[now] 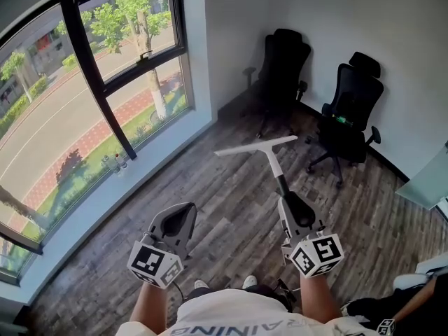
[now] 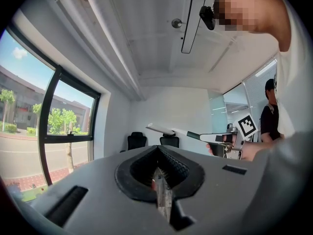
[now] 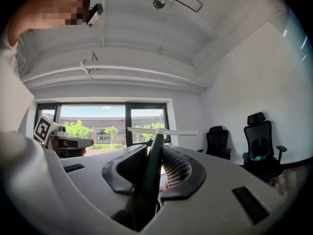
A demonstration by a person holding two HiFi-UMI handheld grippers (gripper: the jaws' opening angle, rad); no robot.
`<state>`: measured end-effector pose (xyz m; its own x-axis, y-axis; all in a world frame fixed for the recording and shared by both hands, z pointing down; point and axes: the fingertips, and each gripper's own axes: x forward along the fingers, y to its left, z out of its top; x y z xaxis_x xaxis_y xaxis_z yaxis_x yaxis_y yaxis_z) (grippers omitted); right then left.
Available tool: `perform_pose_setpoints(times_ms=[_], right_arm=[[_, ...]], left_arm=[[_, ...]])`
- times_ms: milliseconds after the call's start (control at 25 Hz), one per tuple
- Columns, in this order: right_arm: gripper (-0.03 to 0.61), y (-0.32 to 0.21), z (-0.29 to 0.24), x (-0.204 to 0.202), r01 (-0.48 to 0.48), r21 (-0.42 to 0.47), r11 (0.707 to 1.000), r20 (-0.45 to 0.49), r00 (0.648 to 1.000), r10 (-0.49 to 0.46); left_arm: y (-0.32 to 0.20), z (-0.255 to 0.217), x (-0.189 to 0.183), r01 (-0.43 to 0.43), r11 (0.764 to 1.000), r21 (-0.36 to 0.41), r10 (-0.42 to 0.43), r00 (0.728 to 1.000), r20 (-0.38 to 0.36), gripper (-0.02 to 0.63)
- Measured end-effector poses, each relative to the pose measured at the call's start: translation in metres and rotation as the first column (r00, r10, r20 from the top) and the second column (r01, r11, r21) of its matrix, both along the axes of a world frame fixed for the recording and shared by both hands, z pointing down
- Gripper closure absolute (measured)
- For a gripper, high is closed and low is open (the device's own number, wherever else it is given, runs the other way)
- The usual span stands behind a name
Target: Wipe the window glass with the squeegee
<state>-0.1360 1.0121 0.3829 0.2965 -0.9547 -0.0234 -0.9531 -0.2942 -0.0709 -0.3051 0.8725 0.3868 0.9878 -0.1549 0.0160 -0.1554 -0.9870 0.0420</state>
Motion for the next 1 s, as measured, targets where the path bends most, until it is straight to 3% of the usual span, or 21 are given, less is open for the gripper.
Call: perform_pose_setpoints(times_ms=[680, 1000], right_arm=[[0.479, 0.035, 0.018, 0.082, 0.057, -0.009, 0.998, 0.010, 0.998, -0.057], [0.479, 0.050, 0.039, 0.128, 0.053, 0.002, 0.999, 0.065, 0.996, -0.053]], left_arm=[[0.041, 0.015, 0.064, 0.084, 0.996, -0.020, -0.084, 0.996, 0.017, 0.597], [0.050, 0.022, 0.098, 0.114, 0.994, -0.006, -0.113, 0.992, 0.048, 0.597]])
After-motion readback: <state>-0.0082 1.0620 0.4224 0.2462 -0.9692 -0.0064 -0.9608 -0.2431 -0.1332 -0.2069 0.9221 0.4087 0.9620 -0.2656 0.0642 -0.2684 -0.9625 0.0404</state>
